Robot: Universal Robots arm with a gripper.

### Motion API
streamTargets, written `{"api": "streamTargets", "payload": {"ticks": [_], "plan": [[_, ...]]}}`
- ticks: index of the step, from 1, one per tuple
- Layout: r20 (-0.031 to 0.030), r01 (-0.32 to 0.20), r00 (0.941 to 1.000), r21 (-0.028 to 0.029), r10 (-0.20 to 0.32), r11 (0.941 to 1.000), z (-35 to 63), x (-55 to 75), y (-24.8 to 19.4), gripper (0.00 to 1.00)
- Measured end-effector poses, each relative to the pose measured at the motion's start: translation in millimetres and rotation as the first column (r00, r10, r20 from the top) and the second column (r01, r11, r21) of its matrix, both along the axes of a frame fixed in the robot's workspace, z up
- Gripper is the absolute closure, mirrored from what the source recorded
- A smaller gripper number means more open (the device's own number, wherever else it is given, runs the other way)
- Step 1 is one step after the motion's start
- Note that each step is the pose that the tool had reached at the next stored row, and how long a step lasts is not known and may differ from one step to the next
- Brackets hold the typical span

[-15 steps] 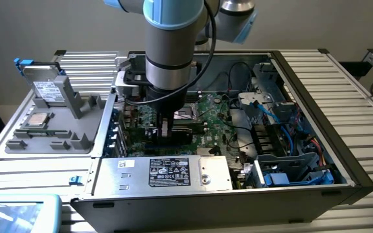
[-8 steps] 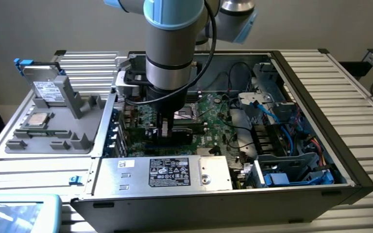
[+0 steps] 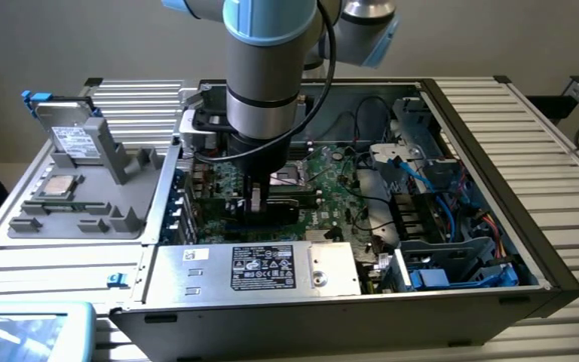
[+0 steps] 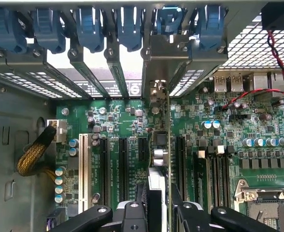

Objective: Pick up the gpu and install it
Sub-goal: 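Insert the gpu into the slot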

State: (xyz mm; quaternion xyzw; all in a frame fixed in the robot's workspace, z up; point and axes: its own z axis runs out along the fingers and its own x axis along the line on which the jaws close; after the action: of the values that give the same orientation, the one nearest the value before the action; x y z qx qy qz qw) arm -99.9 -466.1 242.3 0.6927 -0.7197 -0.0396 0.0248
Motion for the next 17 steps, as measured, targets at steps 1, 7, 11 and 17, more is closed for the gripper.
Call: {"api": "streamTargets", "payload": {"ticks": [1,7,11,17], "plan": [[0.0,0.0,1.0,0.0,0.0,1.0,0.0,0.0,0.0,0.71],[0.0,0.0,1.0,0.0,0.0,1.0,0.0,0.0,2.3,0.71],[0.0,0.0,1.0,0.0,0.0,1.0,0.0,0.0,2.3,0.71],[0.0001,0.0,1.0,-0.0001,0.0,1.0,0.0,0.0,2.6,0.71]]}}
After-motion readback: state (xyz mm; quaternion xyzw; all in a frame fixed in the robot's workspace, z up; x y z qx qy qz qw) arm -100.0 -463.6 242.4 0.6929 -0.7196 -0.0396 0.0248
